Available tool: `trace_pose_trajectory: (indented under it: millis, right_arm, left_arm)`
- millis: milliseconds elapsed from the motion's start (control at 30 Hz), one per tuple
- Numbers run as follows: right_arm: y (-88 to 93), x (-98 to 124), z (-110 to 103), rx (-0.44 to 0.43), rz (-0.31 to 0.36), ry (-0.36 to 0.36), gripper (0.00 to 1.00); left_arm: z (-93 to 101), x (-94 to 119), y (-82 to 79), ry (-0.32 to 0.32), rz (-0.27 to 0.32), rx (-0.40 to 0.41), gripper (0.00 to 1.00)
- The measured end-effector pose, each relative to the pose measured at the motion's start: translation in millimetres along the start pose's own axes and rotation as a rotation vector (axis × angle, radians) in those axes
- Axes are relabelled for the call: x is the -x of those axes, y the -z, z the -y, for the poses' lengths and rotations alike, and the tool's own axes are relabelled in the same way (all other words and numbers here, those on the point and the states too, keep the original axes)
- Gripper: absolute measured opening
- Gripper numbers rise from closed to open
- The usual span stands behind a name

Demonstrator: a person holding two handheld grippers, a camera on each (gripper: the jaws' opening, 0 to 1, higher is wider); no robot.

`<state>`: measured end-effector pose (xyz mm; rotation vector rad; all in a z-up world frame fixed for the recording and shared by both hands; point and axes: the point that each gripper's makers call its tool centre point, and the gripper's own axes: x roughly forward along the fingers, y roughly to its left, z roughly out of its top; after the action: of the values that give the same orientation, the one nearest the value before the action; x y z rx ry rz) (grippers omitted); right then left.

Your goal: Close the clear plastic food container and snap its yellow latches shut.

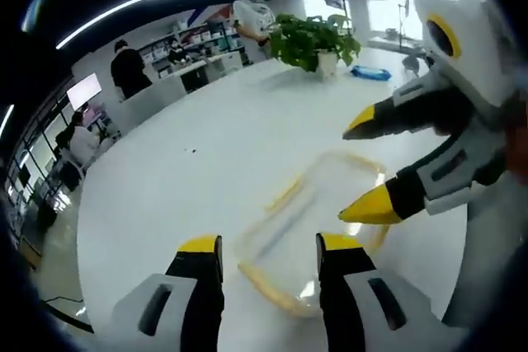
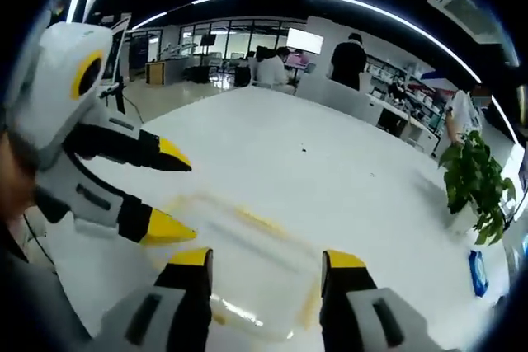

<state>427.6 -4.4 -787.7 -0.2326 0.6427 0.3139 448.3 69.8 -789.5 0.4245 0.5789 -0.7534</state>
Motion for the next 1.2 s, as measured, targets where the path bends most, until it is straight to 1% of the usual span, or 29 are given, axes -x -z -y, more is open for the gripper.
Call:
trace_pose_trajectory:
  millis: [67,133,233,300,367,400,467,533,567,633,700,733,800,833,867,900,933,967,1000,1033,1067,1167,1200]
  right_arm:
    - [2.4,1.7,1.8,-0.040,0.008,0.019,0.49]
    - [3.8,2.0,2.5,-0.066,0.009,0.023,0.49]
    - [3.3,1.4,3.2,-0.071,0.014,0.020,0.49]
    - [3.0,0.9,3.7,-0.081,0.016,0.003,0.49]
    - [3.0,1.2,5.0,-0.092,0.022,-0.009,0.49]
    - [2.1,0.7,2.7,-0.109,0.036,-0.033,0.49]
    - [6.8,-0.5,2.2,-0.113,0.027,-0.041,0.50]
    - [11.6,-0.3,0.8,-0.099,0.027,-0.044,0.50]
    - [13.4,-0.1,1.4,-0.101,0.025,-0.042,0.50]
    - [14.7,0.8,4.4,-0.149,0.036,-0.041,0.50]
    - [15.4,2.0,7.7,-0.171,0.033,-0.040,0.51]
    - [16.9,1.5,9.9,-0.181,0.029,-0.039,0.51]
    - [20.4,0.9,13.5,-0.202,0.019,-0.042,0.50]
    - [21.0,1.0,14.7,-0.217,0.020,-0.046,0.50]
    - [21.8,1.1,17.2,-0.222,0.019,-0.044,0.50]
    - [22.3,1.5,20.1,-0.234,0.020,-0.044,0.50]
    - [22.2,1.5,20.6,-0.246,0.022,-0.052,0.50]
    - [22.9,1.4,21.4,-0.269,0.020,-0.061,0.49]
    - [22.5,1.0,20.6,-0.287,0.022,-0.075,0.48]
    - [24.1,0.8,18.8,-0.305,0.011,-0.096,0.47]
    - [24.7,0.6,20.2,-0.307,0.009,-0.093,0.45]
    - [27.2,-0.1,19.9,-0.326,-0.002,-0.110,0.43]
    - [29.0,-1.0,19.5,-0.334,-0.011,-0.116,0.43]
  left_arm:
    - [1.7,-2.8,5.1,0.008,-0.020,-0.005,0.48]
    - [0.8,-0.2,3.9,0.009,-0.012,0.015,0.46]
    - [0.3,2.1,1.5,0.011,-0.002,0.032,0.43]
    - [1.7,1.5,1.1,0.020,0.002,0.036,0.41]
    - [2.7,0.7,2.1,0.026,0.001,0.042,0.43]
    - [3.8,0.2,2.6,0.031,0.003,0.038,0.44]
    - [7.1,-2.0,7.2,0.047,-0.009,0.032,0.45]
    - [7.9,-1.9,10.2,0.058,-0.006,0.055,0.43]
    - [6.3,-1.0,12.0,0.058,-0.007,0.079,0.42]
    - [2.8,0.1,13.8,0.049,-0.003,0.089,0.39]
    - [0.4,-0.8,19.1,0.045,-0.017,0.102,0.40]
    - [-1.8,0.1,19.2,0.043,-0.008,0.143,0.40]
    - [-6.3,1.7,21.4,0.030,-0.014,0.192,0.39]
    - [-6.4,2.2,20.9,0.035,-0.009,0.226,0.39]
    - [-5.1,2.7,21.1,0.049,-0.009,0.288,0.39]
    - [-5.9,3.0,20.8,0.061,-0.001,0.381,0.40]
    - [-6.6,2.7,22.8,0.068,-0.004,0.446,0.40]
    - [-7.4,1.8,27.8,0.078,-0.021,0.490,0.40]
    - [-7.2,1.5,32.4,0.082,-0.042,0.514,0.40]
    - [-6.4,1.3,33.5,0.095,-0.039,0.544,0.39]
    - [-5.8,1.3,33.2,0.105,-0.031,0.560,0.38]
    - [-4.8,1.0,41.1,0.106,-0.052,0.555,0.36]
    - [-1.3,1.1,38.7,0.125,-0.038,0.596,0.36]
